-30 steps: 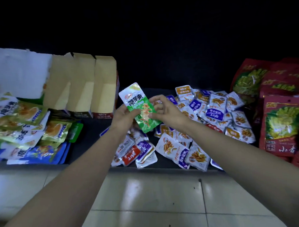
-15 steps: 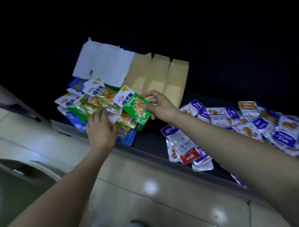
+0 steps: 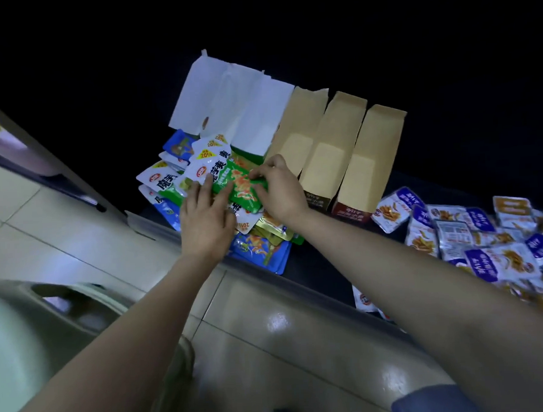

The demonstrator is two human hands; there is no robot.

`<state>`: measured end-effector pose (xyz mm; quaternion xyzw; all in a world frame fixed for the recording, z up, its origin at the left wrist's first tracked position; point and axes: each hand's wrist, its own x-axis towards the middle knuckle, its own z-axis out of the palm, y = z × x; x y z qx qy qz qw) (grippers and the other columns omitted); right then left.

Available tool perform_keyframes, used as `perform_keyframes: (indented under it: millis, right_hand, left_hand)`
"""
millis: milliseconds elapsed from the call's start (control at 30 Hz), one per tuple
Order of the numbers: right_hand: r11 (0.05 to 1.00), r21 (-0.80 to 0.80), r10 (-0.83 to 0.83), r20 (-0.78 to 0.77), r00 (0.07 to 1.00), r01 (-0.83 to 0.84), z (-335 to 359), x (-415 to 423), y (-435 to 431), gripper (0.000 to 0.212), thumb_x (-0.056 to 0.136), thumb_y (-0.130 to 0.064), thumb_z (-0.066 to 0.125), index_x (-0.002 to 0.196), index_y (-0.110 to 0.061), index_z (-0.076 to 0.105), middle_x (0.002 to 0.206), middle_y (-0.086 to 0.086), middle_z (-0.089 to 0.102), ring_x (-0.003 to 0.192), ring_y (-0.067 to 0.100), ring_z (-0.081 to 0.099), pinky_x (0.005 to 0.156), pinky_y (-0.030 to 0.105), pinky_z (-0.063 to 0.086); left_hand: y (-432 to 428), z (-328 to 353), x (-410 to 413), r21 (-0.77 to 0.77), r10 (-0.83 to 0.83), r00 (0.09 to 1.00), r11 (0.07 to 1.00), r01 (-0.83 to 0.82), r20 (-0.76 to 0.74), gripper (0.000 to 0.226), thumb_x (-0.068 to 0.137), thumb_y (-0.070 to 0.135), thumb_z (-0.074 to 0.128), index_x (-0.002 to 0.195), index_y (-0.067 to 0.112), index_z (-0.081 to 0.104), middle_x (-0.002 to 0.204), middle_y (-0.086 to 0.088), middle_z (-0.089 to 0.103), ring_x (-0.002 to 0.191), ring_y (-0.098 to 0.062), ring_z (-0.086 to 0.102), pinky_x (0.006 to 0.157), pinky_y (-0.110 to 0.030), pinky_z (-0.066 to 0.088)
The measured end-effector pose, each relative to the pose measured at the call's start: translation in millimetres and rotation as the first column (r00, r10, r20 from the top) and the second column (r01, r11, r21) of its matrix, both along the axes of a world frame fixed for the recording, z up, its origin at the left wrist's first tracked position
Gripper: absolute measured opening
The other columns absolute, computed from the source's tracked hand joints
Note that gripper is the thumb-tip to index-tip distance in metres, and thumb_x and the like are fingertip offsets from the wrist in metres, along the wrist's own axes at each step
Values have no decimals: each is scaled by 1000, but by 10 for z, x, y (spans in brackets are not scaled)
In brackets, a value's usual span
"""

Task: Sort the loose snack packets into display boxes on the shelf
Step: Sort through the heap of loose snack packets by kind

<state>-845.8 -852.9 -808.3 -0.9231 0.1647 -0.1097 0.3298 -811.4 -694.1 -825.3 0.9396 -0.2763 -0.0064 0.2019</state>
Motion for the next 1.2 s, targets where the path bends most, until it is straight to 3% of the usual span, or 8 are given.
perform_keyframes:
  millis: [100,300,500,633,767,867,1067,1200]
  right_hand:
    - [997,-51,53,13,998,-53,68,-49,-55,24,94,-20,60,117,-15,67,119,6,48,84,20,58,69,32,47]
    - [965,-6,263,38,964,-262,182,-491,-457,25,94,-16,58,118,-13,65,107,6,57,79,14,56,78,30,46]
    - [983,-96,155,-40,987,-159,268,-1545,-1208,17,93,-17,58,107,-15,67,99,1,67,82,12,60,76,30,48]
    - [983,-180,-25,-226,974,-17,250,-2454,-1639,38,92,-24,62,128,-16,55,125,8,56,112,26,55,91,39,43]
    - [961,-251,-255,-630,734,118,63,-3336,-1881,100,80,-67,60,155,-33,3,163,3,-7,149,29,-6,115,58,5]
    - [964,-236,-260,-725,638,125,-223,-3740,-1914,114,74,-78,56,152,-36,-15,160,3,-24,148,33,-17,114,60,-6]
    - [992,-121,-92,-404,910,47,-328,-3747,-2010,82,90,-37,66,154,-19,18,161,5,18,146,24,18,115,30,16]
    - [965,-182,-210,-109,972,188,-267,-3854,-2268,62,89,-33,63,145,-20,41,151,6,37,139,24,34,110,39,25]
  left_hand:
    - [-18,28,13,5,-4,999,1000,4,34,56,91,29,36,146,21,44,159,-12,25,148,-36,14,116,-55,14]
    - [-178,129,-175,-103,1,981,994,20,194,48,86,19,50,133,8,53,145,-25,37,133,-44,32,105,-58,29]
    - [-828,226,-841,-156,-397,856,872,464,330,31,83,16,52,112,9,62,111,-15,53,99,-36,49,81,-47,43]
    - [-1374,81,-1461,-17,-648,756,758,652,95,55,82,53,45,124,19,60,126,-14,51,115,-36,50,93,-49,41]
    - [-1709,-153,-1899,333,-446,816,756,564,-369,103,68,92,39,153,45,5,163,-3,-8,149,-32,-6,114,-62,-1]
    - [-1839,-281,-2065,343,-459,805,738,581,-376,122,51,103,29,153,43,0,164,0,-7,150,-29,-11,116,-62,-5]
    - [-2108,-259,-2214,212,-598,738,713,668,-313,119,50,97,18,153,37,18,163,2,3,149,-20,-3,119,-54,-2]
    - [-2383,-221,-2340,102,-584,809,803,587,-64,82,77,74,23,128,16,52,144,-12,36,138,-30,28,116,-55,13]
